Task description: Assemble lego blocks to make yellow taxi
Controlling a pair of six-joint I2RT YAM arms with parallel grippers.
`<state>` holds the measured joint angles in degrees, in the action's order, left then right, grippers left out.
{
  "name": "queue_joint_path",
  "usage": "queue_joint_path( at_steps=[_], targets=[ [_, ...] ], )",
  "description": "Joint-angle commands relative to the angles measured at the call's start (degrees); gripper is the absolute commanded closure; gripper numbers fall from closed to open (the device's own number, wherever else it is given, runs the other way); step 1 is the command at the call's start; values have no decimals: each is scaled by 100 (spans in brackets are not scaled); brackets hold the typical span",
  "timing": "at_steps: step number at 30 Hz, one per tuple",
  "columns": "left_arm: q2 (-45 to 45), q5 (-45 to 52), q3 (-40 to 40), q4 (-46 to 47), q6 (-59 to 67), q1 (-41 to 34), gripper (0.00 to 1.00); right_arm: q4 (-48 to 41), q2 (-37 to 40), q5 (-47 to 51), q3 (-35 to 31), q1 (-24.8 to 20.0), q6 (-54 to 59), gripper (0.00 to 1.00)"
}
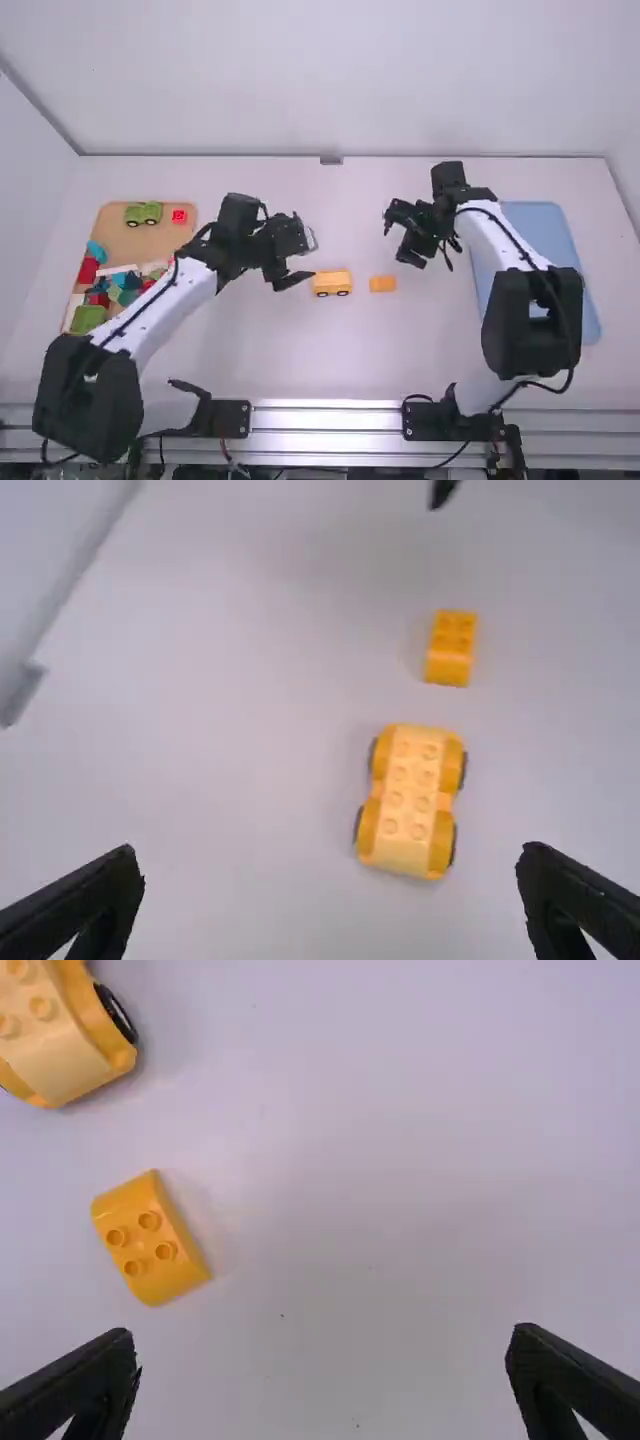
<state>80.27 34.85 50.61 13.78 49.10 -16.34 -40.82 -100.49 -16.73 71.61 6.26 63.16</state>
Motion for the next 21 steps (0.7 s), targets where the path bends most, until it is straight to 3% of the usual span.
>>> queue_joint_path(
  at_steps=[1,9,15,21],
  targets=[
    [332,964,-44,-2,688,57,1,-35,-33,37,-105,188,-13,1],
    [1040,1681,-44,225,1886,59,1,-9,-33,-621,-214,442,673,1],
    [1130,1657,-44,205,1886,76,1,44,-33,-2286,-660,-44,1644,1],
    [1130,1663,-44,50,1888,83,1,1130,-33,-3257,-1556,-514,1912,1]
  ],
)
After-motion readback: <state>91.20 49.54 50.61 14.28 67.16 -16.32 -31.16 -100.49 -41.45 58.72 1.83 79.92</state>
